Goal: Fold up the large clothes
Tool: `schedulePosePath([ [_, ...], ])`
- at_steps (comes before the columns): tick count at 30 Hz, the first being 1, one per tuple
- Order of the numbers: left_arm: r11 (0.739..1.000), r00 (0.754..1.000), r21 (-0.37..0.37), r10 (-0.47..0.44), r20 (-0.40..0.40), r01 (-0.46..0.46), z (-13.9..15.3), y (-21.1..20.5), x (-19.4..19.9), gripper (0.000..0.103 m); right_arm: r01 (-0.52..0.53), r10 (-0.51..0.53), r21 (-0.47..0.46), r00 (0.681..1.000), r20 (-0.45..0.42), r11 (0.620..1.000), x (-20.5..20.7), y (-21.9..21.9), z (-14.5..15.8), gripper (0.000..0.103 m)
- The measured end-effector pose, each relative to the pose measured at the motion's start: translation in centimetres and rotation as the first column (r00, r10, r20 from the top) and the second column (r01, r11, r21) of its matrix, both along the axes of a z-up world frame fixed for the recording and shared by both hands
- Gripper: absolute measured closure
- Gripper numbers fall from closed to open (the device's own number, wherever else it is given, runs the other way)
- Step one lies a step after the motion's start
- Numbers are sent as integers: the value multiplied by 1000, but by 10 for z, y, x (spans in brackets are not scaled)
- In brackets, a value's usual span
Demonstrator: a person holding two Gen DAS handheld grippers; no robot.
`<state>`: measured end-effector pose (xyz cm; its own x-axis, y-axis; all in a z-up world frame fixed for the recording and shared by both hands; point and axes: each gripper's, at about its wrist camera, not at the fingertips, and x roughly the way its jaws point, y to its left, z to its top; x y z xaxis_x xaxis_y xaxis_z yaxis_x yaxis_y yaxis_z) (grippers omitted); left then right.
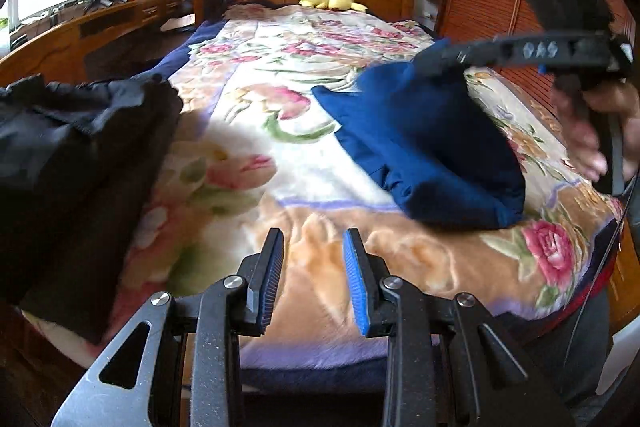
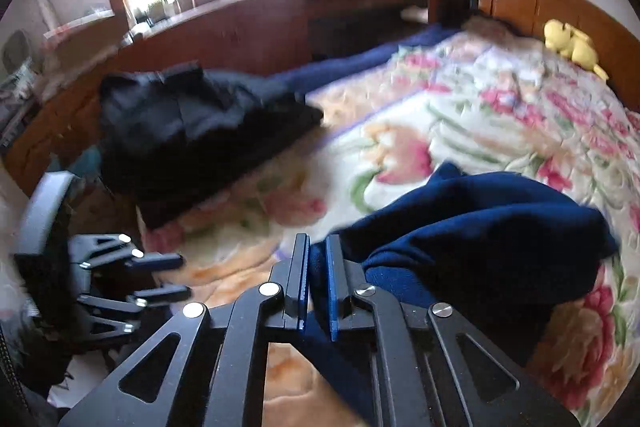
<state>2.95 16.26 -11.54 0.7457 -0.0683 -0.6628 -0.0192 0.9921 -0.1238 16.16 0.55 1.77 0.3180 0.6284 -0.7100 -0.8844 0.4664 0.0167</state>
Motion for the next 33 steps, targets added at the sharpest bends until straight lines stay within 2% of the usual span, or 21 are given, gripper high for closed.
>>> schedulePosePath([
  [2,1000,1000,4,-7,0,7,-1,1,-2,71,-12,12,-11,1000,-15,1000,4,6,-8,77],
  [3,1000,1000,6,-12,0,12,-1,1,-3,71,-6,6,1,1000,-7,1000,5,3,-5,68],
  [4,1000,1000,8,-18,0,18,-2,-1,-1,71,-9,9,24,1000,-5,1000,9,-3,-2,63],
  [6,1000,1000,7,-30,2,30,0,-5,1,71,2,-2,60,1000,2,998,10,-26,11,60],
  [9,999,999,1,-52,9,52,3,-13,4,71,71,-74,69,996,46,995,16,-61,12,60],
  [12,997,997,-6,-80,15,80,6,-26,11,71,136,-137,38,989,47,990,27,-91,-1,60],
  [16,994,994,-4,-107,12,108,5,-42,21,71,181,-182,-20,983,-3,983,44,-101,-45,60],
  [21,994,994,-13,-113,-4,112,0,-48,28,71,160,-168,-115,984,-64,980,33,-108,-103,63],
  [23,993,993,-18,-115,-12,115,-2,-48,29,71,145,-153,-146,987,-43,979,25,-110,-122,63],
  [27,993,993,-16,-117,-25,116,-6,-52,33,71,173,-175,-88,984,-15,981,17,-118,-115,62],
  [29,993,993,-20,-114,-25,113,-7,-52,34,71,201,-200,-94,980,23,975,15,-114,-114,49],
  [31,994,994,-23,-109,-25,108,-7,-53,34,71,230,-220,-125,972,87,965,11,-113,-118,31],
  [33,994,994,-25,-106,-28,106,-9,-52,33,71,243,-231,-139,968,98,960,8,-115,-121,27],
])
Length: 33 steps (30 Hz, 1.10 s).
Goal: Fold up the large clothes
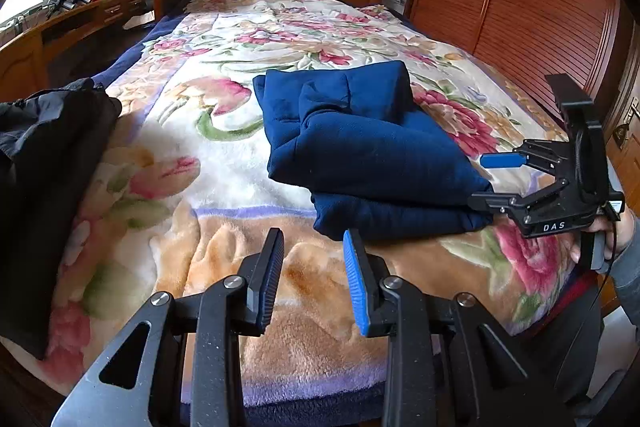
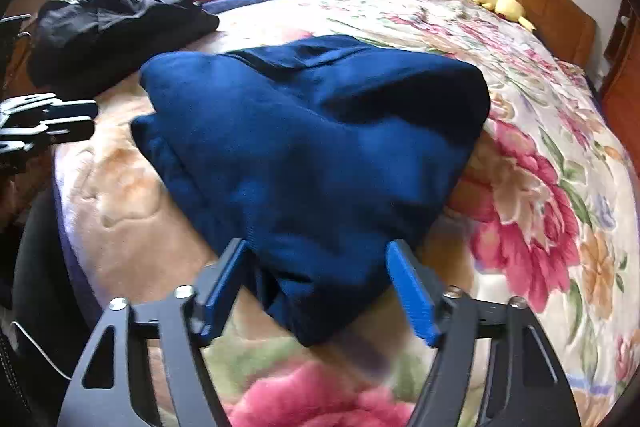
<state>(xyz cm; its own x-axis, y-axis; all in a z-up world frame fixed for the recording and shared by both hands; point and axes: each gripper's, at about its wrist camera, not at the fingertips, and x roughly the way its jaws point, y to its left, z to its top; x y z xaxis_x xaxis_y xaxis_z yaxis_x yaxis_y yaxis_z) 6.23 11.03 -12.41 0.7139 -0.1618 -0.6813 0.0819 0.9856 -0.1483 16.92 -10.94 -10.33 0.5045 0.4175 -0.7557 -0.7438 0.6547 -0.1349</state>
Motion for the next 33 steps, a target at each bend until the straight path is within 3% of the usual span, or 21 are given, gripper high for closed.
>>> schedulePosePath([
  [5,1000,1000,1,3,-16,-2,-6,-2,1,71,32,-32,-52,999,2,998,-1,-8,-11,27],
  [7,1000,1000,2,3,-18,-3,-6,-3,2,71,16,-16,-17,1000,-7,1000,1,-12,-8,66],
  [9,1000,1000,-1,-1,-19,0,-6,-6,4,71,-2,3,-30,999,50,1000,-8,-21,0,84],
  [10,1000,1000,-1,-3,-17,3,-5,-7,5,71,-7,11,-61,997,74,998,-12,-23,1,85],
  [11,1000,1000,-2,-7,-15,7,-4,-8,6,71,-1,6,-67,997,81,998,-13,-29,2,85],
  [15,1000,1000,-4,-23,-14,23,-5,-15,10,71,11,-10,15,999,-33,1000,2,-50,-1,84],
  [18,1000,999,-6,-25,-24,25,-7,-18,15,71,15,-9,70,996,-86,997,4,-55,6,76],
  [24,1000,999,-17,-26,-34,25,-12,-21,26,71,-19,22,64,999,-42,998,2,-75,27,50],
  [27,1000,999,-12,-29,-40,29,-14,-23,31,71,-10,10,35,1000,-1,999,9,-94,41,50],
  [33,999,998,-26,-25,-59,24,-23,-21,45,71,65,-66,94,998,0,993,67,-103,58,48],
])
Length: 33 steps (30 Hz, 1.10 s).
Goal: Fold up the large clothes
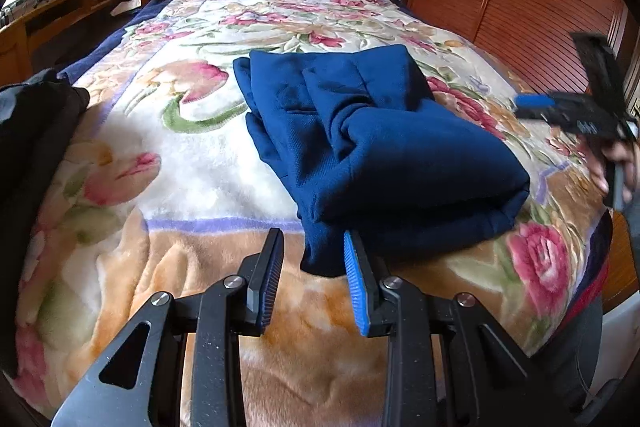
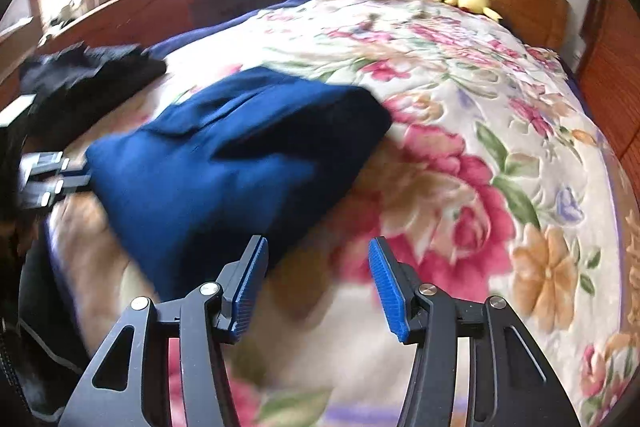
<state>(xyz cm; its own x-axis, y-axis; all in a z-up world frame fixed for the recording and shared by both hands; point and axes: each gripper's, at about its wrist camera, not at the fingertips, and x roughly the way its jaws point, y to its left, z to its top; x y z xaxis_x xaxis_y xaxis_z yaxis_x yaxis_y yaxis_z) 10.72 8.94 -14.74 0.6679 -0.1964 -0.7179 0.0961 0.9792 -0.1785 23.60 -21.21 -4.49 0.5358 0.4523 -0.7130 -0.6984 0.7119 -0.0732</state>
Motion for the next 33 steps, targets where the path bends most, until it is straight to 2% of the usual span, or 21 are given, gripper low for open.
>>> schedulePosePath([
  [5,1000,1000,0,0,-11,0,-4,1,3,71,-32,35,68,999,-38,997,57,34,-18,48],
  [11,1000,1000,5,3,-27,-2,-8,1,5,70,24,-22,26,997,-68,999,118,72,-55,48],
  [12,1000,1000,4,3,-29,-3,-9,1,5,70,33,-30,26,996,-80,999,126,75,-59,42],
  [13,1000,999,3,3,-32,-3,-10,1,5,70,42,-40,21,996,-86,999,135,78,-65,30],
  [16,1000,999,-2,3,-39,-3,-13,2,7,70,71,-68,23,993,-100,997,153,85,-74,11],
  [20,1000,999,-20,6,-40,-7,-15,2,8,70,71,-51,100,979,-197,992,170,88,-83,9],
  [24,999,1000,-43,8,-30,-9,-15,4,8,70,61,-21,162,971,-239,985,183,89,-89,9],
  [26,999,1000,-43,6,-24,-7,-15,3,7,70,57,-1,202,964,-267,978,187,91,-91,16],
  [27,999,1000,-41,4,-23,-5,-16,3,6,70,55,15,229,956,-293,972,190,92,-94,25],
  [28,999,1000,-41,3,-22,-4,-17,3,6,72,68,32,277,939,-342,958,192,91,-97,38],
  [29,999,1000,-49,-5,-20,4,-18,3,5,80,84,42,312,925,-377,946,193,90,-101,40],
  [30,998,1000,-59,-12,-22,11,-19,3,5,83,98,35,322,923,-384,942,193,90,-103,43],
  [33,998,1000,-62,-27,-15,26,-17,1,3,90,87,53,353,928,-368,931,190,88,-102,72],
])
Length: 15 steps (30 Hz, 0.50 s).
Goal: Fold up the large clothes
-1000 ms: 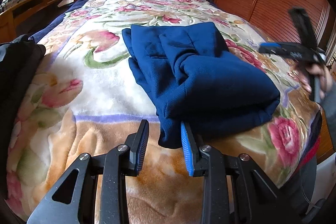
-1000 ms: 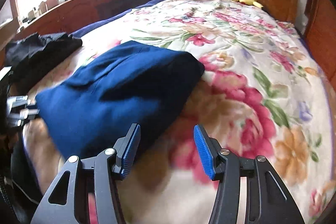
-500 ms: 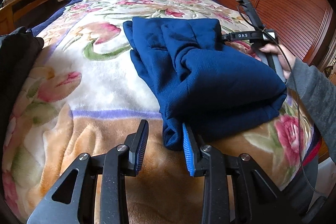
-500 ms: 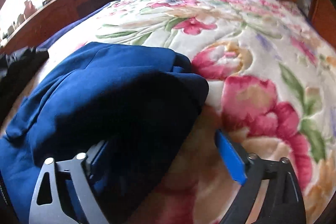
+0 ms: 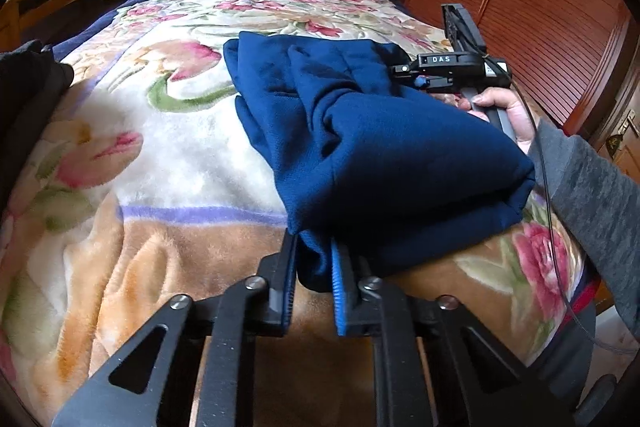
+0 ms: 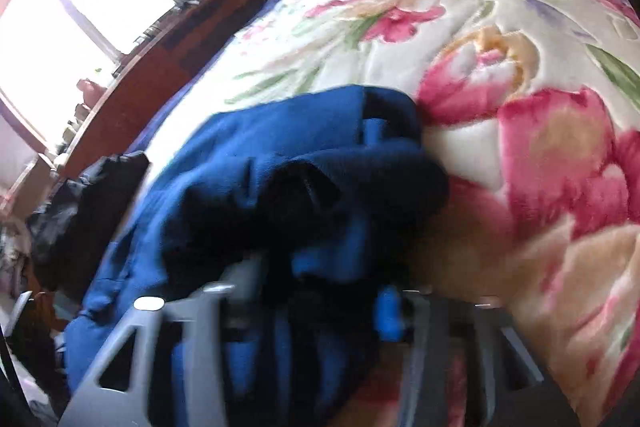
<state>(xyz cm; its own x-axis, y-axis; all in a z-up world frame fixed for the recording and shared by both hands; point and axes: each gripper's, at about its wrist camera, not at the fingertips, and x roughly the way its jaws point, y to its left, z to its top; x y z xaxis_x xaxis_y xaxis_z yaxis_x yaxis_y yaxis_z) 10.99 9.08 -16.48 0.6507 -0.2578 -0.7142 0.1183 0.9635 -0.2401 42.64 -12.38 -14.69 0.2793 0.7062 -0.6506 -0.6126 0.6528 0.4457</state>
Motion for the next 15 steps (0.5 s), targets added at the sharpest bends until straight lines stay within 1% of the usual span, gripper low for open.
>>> schedulePosePath([
  [1,1000,1000,0,-6,2,6,1,0,-1,92,10,-10,1,1000,10,1000,-1,-2,2,78],
  [2,1000,1000,-6,-8,8,8,4,1,-2,93,16,-16,-10,999,35,1000,-5,-4,6,80],
  [4,1000,1000,-19,-12,23,13,11,5,-6,94,39,-35,-31,993,116,999,-18,-6,20,84],
  [7,1000,998,-8,-11,60,12,25,8,-12,95,52,-46,-21,974,221,998,-43,-3,51,85],
  [11,999,992,40,4,128,-9,50,15,-23,96,40,-12,-75,939,343,996,-80,17,86,86],
  [12,999,989,48,13,147,-21,58,20,-27,96,29,2,-82,934,358,996,-87,23,93,86],
  [14,998,984,56,26,175,-37,70,34,-33,96,5,24,-81,936,351,997,-97,33,106,86],
  [15,997,982,70,28,186,-41,75,39,-36,96,3,28,-84,932,361,996,-101,40,113,86],
])
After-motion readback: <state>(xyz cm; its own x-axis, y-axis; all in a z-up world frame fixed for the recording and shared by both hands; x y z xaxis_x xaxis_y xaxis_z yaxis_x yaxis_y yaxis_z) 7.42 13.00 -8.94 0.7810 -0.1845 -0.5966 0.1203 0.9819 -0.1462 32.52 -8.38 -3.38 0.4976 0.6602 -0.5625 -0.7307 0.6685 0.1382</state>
